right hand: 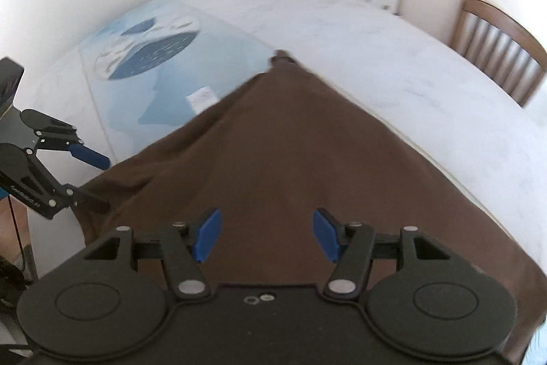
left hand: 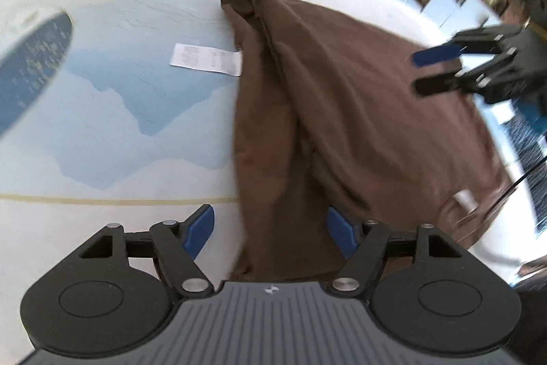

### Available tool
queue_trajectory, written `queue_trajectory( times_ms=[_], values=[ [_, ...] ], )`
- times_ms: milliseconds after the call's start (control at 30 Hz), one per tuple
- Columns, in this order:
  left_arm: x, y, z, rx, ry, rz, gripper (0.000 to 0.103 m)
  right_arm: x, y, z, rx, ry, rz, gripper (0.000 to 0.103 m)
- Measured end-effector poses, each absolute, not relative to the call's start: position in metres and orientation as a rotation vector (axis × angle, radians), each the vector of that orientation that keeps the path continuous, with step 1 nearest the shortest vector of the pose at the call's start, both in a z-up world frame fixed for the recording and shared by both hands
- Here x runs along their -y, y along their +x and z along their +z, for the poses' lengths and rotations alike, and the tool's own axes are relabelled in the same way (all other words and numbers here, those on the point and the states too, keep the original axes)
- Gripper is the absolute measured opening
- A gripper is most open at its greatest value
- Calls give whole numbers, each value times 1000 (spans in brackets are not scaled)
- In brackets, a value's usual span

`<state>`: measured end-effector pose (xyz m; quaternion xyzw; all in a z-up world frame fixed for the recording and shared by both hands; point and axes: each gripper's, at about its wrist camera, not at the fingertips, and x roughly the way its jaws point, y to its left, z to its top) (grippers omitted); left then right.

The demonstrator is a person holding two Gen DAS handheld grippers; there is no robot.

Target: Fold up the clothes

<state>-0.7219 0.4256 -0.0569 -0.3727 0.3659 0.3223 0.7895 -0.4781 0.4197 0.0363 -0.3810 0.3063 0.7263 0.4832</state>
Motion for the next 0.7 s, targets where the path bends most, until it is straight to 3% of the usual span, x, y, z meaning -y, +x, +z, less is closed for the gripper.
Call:
queue_trajectory(
  times_ms=[233,433,500,533,700],
  values=[
    [-445,-729,-71,-630,-1160,602,74,-447,-502,29,-798,-967,1794,103],
    [-448,-711,-68,-679,-1131,583,73,-451,-510,9,-831,-1037,1777,103],
    [-446,-702,-65,-743,-1090,599,44,-450,-511,6,-831,-1052,1768,103],
    [-444,-698,-65,-767,-1070,603,21,-452,-511,5,-835,-1064,1760,103],
    [-427,-691,-56,-755,-976,606,11,-475,-512,20,-859,-980,1720,103]
  ],
)
